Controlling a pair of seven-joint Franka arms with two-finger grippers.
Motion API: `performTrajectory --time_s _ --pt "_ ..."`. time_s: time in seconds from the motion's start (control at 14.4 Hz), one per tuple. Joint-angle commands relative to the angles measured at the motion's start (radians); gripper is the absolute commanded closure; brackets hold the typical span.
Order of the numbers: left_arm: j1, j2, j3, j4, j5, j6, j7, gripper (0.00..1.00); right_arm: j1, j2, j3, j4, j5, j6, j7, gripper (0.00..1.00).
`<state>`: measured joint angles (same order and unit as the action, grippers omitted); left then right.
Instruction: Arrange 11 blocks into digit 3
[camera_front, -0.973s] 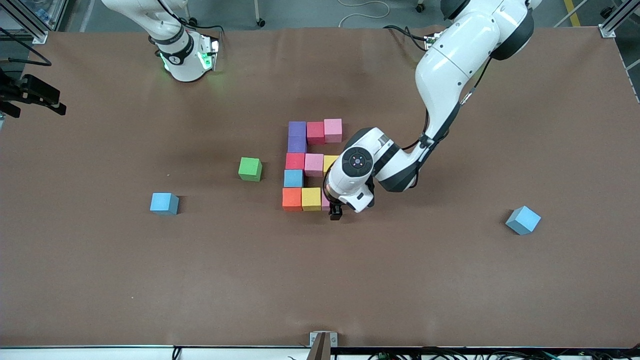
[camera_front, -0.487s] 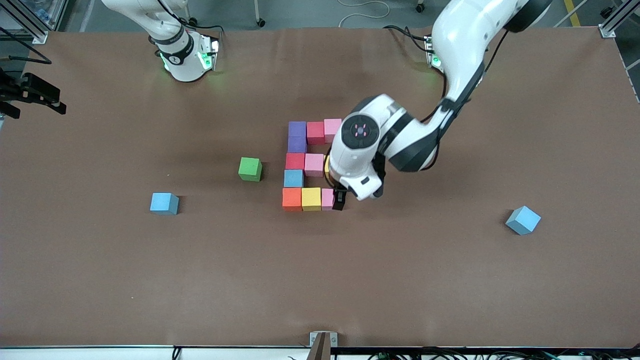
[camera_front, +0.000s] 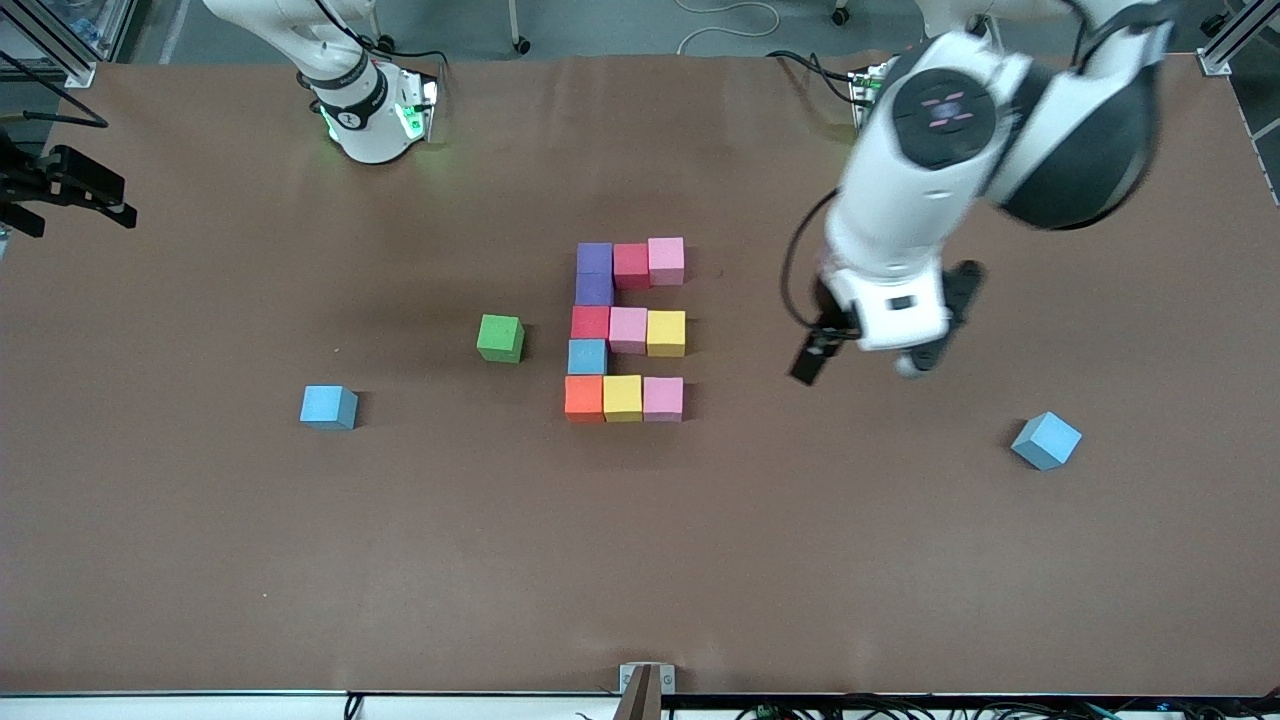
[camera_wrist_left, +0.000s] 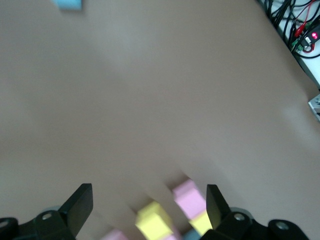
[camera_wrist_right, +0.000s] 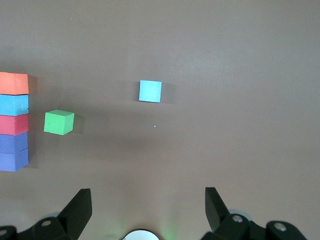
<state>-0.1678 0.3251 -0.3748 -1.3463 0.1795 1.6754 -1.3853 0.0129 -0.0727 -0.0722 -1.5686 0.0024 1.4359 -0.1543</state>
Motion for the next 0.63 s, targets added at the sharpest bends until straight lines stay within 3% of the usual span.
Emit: performTrajectory --time_s 0.0,0.28,0.56 --pt "0.115 -0.096 -0.006 -0.04 -0.014 -0.084 0.312 0.0 0.001 -0.016 0.003 -0.008 0.011 -0.003 0.016 0.0" --pt "0.226 -0.185 0.026 -0.045 -0.015 -0.167 0.714 0.0 0.001 -0.019 0.003 -0.008 0.016 -0.011 0.047 0.0" --pt "0.2 -0.309 0.203 -0.148 -0.069 -0.183 1.095 0.0 0.006 -0.024 0.009 -0.004 0.018 -0.038 0.108 0.0"
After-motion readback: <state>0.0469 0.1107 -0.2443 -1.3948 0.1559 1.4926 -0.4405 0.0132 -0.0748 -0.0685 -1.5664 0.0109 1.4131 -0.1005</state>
